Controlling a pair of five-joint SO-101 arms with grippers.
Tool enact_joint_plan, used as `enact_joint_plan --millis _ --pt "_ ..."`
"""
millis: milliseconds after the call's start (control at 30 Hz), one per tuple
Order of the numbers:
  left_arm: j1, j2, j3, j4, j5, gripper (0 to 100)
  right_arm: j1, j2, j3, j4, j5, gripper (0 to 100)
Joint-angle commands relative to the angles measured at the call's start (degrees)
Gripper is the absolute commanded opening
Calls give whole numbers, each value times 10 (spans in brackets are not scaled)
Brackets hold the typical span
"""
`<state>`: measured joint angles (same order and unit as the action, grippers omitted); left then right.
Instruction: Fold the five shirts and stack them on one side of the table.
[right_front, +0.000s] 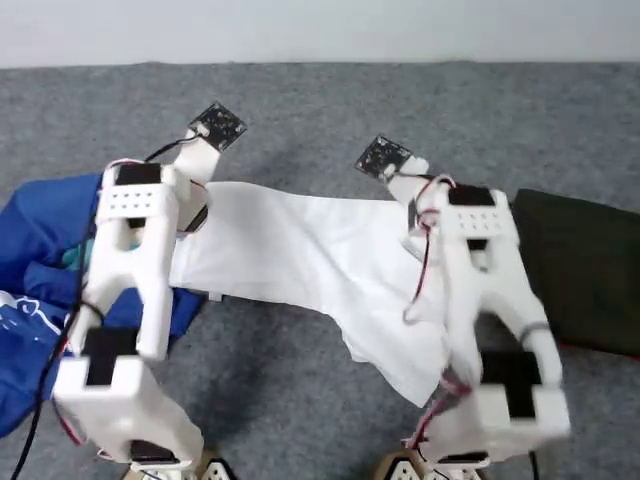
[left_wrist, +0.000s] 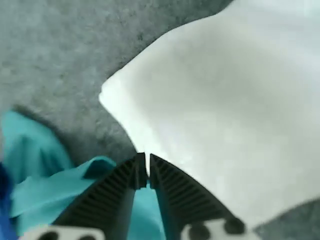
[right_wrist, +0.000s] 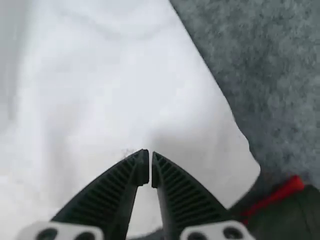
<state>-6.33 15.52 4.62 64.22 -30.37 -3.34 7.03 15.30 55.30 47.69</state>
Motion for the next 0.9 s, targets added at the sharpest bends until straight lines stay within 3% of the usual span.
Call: enact_joint_plan --millis 0,233,400,867 --pt "4 68 -74 1 21 15 18 109 -119 -12 -30 13" --pt "1 212 -217 112 20 15 50 284 -312 -7 -31 13" --pt "-14 272 -294 157 20 15 61 360 -450 54 -31 13" --pt "6 165 -312 197 24 15 30 306 -601 301 -39 17"
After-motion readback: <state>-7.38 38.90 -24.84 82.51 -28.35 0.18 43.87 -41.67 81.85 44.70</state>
